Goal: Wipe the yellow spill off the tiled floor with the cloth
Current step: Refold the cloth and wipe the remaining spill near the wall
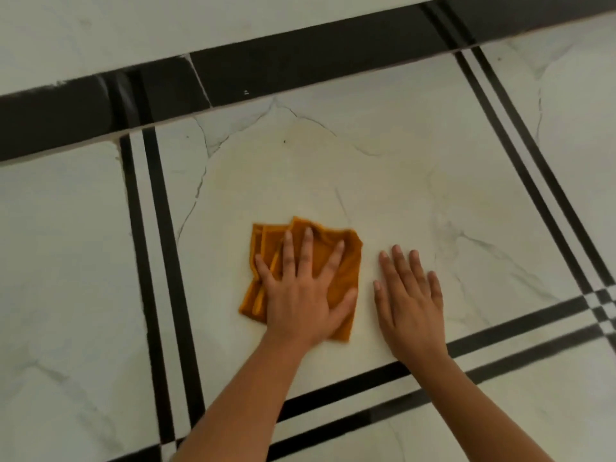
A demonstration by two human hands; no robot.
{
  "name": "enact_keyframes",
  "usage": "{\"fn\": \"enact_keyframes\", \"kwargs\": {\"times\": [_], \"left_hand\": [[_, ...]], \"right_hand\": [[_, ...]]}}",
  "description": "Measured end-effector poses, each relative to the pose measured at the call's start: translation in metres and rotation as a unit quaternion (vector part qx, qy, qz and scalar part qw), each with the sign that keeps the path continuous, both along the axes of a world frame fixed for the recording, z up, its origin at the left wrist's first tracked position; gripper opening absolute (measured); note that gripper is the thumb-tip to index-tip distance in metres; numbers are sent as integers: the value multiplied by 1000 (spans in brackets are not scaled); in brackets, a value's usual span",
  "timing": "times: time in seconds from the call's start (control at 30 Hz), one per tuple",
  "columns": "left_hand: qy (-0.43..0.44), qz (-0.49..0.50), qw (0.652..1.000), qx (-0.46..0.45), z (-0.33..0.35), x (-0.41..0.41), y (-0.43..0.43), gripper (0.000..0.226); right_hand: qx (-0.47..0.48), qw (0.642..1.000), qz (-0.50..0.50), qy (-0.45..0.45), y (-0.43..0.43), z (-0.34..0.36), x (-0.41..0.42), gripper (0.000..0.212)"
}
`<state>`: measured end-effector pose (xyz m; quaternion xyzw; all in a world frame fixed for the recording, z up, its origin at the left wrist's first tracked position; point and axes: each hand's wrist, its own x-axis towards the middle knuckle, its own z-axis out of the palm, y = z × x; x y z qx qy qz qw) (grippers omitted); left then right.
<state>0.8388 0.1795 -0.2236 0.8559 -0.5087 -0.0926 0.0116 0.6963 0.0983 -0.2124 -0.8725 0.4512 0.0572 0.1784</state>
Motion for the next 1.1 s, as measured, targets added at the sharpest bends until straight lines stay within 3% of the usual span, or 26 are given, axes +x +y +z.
{"fn": "enact_keyframes", "kwargs": {"times": [0.13,0.23,0.33,0.5,0.6,0.7,0.83,1.1], "left_hand": [[-1,111,994,-1,-1,22,-29,71],[3,47,999,-11,3,-13,21,70],[-27,-12,1000,-2,-4,14,27,70],[-10,140,990,-11,-1,19,28,71],[-2,93,996,4,2,-18,78,72],[-16,53,998,-6,-6,13,75,72],[-9,127,992,-8,-7,42,53,74],[37,161,986,16,4,-14,90,71]], "right_hand": [[-6,1000,-3,13,-2,-5,10,61],[-16,1000,6,21,-6,-5,12,61],[-6,1000,12,25,-5,-4,11,60],[-27,998,62,-17,16,-6,23,59],[-29,994,99,-23,31,-8,27,56],[-37,993,109,-17,35,-11,24,56],[-12,995,97,3,39,-7,29,58],[52,996,79,-1,65,13,24,66]]}}
